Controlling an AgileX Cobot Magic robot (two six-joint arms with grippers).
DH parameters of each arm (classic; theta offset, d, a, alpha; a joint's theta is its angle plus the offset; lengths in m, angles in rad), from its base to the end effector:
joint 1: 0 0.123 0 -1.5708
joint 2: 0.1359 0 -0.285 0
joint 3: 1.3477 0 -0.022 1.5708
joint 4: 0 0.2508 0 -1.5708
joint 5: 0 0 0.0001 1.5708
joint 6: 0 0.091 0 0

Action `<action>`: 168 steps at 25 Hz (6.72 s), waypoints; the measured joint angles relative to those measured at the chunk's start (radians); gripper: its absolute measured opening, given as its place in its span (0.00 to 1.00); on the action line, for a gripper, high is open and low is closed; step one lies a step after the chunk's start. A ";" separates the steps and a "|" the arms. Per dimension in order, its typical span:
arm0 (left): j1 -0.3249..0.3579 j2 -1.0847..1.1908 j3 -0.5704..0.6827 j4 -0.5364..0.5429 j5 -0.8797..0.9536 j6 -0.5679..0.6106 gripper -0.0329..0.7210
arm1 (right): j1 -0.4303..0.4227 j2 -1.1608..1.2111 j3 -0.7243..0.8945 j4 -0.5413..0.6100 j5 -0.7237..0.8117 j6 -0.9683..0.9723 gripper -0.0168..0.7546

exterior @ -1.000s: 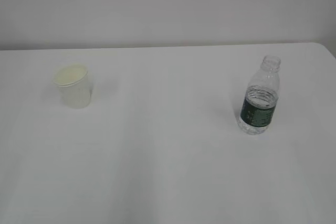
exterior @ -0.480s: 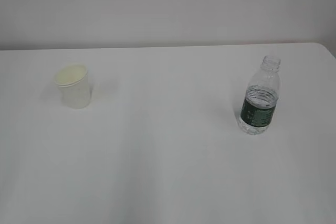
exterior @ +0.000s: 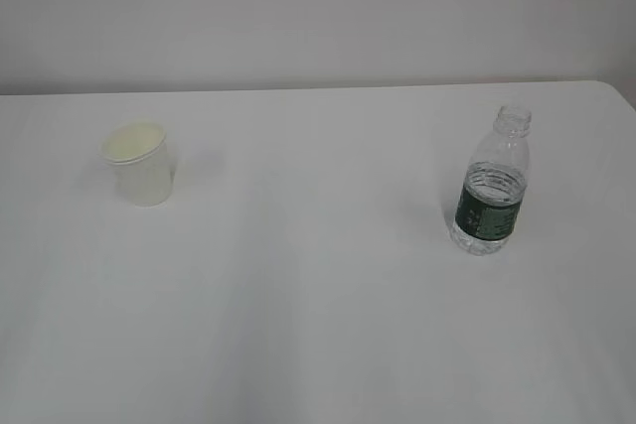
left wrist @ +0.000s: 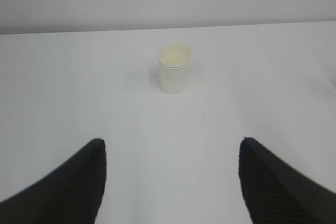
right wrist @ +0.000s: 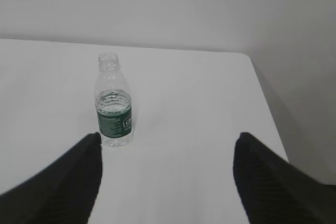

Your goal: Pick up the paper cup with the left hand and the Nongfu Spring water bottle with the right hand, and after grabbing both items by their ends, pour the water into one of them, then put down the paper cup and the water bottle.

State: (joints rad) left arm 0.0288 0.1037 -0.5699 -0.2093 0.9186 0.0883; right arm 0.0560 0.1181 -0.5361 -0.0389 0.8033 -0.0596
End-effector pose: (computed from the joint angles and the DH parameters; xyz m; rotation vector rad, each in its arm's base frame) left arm 0.0095 -0.0148 0.3099 0.0451 1.9233 -0.1671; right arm 0.0200 -0.0014 0.3085 -0.1138 1.8652 -0.0473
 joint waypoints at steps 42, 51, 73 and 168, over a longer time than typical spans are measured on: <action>0.000 0.325 0.000 0.050 -0.332 0.022 0.78 | 0.000 0.331 0.000 0.001 -0.309 -0.061 0.79; 0.000 0.398 0.000 0.019 -0.382 0.022 0.78 | 0.000 0.333 0.000 -0.024 -0.360 -0.061 0.79; 0.000 0.590 0.000 0.045 -0.615 0.022 0.76 | 0.000 0.454 0.000 -0.028 -0.495 -0.061 0.79; -0.280 1.190 0.245 0.093 -1.480 -0.026 0.70 | 0.000 1.088 0.260 -0.227 -1.377 0.199 0.79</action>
State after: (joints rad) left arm -0.2511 1.2936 -0.3248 -0.1162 -0.5609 0.0627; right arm 0.0560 1.2058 -0.2764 -0.2655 -0.5736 0.1389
